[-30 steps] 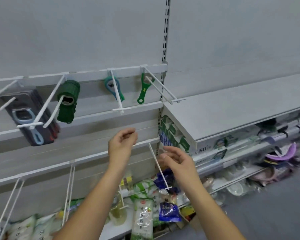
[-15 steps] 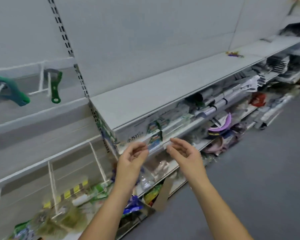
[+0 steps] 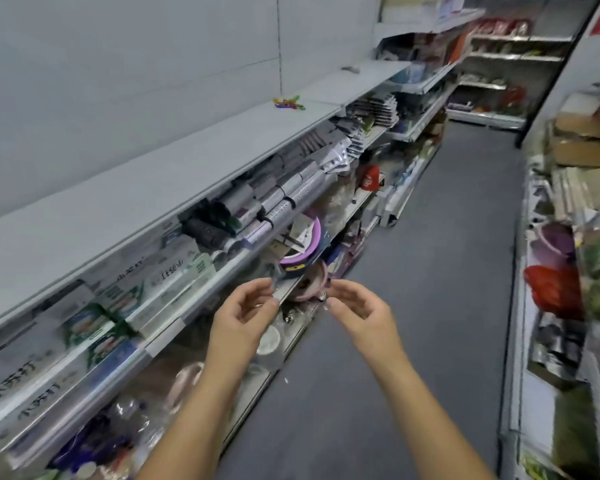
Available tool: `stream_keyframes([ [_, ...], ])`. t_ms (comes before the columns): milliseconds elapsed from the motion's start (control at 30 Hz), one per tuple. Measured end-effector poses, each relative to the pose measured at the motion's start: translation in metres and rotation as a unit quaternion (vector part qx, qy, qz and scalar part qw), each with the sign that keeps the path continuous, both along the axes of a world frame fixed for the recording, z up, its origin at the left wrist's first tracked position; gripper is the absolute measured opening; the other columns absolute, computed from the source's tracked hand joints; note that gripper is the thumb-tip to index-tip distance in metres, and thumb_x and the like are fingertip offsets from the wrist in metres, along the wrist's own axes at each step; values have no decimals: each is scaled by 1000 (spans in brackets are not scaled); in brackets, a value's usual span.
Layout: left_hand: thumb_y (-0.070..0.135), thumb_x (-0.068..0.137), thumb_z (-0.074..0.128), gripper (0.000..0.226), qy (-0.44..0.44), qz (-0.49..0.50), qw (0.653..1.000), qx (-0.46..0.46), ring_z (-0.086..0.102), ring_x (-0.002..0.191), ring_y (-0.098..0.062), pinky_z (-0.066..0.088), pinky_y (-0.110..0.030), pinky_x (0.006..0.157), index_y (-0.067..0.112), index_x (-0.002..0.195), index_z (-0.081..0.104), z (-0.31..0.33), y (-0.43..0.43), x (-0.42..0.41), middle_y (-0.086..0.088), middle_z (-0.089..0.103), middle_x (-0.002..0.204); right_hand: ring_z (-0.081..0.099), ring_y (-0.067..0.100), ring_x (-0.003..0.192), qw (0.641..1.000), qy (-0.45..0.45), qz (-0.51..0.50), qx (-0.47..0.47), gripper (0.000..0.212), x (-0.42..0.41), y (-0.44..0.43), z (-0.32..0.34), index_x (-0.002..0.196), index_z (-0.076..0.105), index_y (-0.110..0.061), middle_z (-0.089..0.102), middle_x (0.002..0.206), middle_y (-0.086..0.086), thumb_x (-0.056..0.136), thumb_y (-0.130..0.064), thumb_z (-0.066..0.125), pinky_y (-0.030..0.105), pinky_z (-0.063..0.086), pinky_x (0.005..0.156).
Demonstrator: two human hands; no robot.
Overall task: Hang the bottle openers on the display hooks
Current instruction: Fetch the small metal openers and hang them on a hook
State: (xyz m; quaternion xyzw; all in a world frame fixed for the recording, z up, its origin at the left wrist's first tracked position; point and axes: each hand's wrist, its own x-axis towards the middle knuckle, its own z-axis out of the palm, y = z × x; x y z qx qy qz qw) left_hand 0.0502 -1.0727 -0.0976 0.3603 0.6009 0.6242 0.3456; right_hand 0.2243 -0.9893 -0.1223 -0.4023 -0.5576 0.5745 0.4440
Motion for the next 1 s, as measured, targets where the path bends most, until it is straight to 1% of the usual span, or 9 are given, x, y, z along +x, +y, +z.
stream_keyframes([
  [33,1,89,68,30,6,-10,1000,1,68,96,-8,54,-17,89,13,116,69,-1,19,2,-5,73,109,70,8,91,1000,-3,-9,0,26,5,15,0,111,70,-14,75,105,4,87,-4,73,17,53,79],
  [100,1,89,68,30,7,-24,1000,9,68,100,-12,54,-16,86,15,116,69,-5,59,4,-2,73,108,70,6,90,1000,-7,-24,5,24,13,48,1,107,71,-17,76,102,1,87,-4,73,17,53,79],
  [200,1,88,69,32,-13,-36,999,29,68,102,-16,54,-17,86,16,116,69,-10,126,3,-5,73,110,70,6,87,998,-13,-49,20,23,17,109,5,104,72,-16,77,98,1,87,-1,72,16,53,78],
  [367,-1,88,69,33,-19,-57,997,48,69,99,-11,53,-17,85,12,118,67,0,237,-7,-5,73,110,69,5,85,997,-28,-68,37,24,6,213,27,105,72,-17,76,98,3,87,-1,71,16,53,77],
  [500,2,89,69,31,-13,-64,996,54,68,103,-17,54,-20,89,14,118,68,15,319,-14,-4,73,111,70,7,88,996,-33,-64,45,24,-3,291,46,108,72,-16,76,99,2,87,-4,73,17,54,77],
  [667,4,90,68,30,-2,-57,997,48,69,101,-14,54,-17,84,20,115,69,21,410,-13,-3,73,109,70,8,89,997,-23,-62,39,25,-1,382,44,110,71,-15,76,101,6,87,-6,73,17,54,79],
  [800,-1,90,65,30,5,-30,999,44,67,94,-7,52,-12,81,13,117,68,19,486,-1,-6,72,108,70,9,92,998,-32,-43,34,27,7,466,37,112,71,-17,76,102,2,87,-9,74,17,54,79],
  [900,0,91,65,29,5,0,999,49,67,93,-5,51,-10,77,18,113,69,22,547,17,0,72,105,70,11,95,998,-26,-17,46,27,16,538,38,113,70,-20,75,102,-1,88,-11,73,20,55,83],
  [1000,6,92,66,27,17,38,998,38,67,89,4,49,-5,72,18,116,69,35,610,34,3,73,107,69,6,96,998,-33,15,61,28,25,609,51,115,69,-24,75,103,-5,89,-16,73,20,55,86],
])
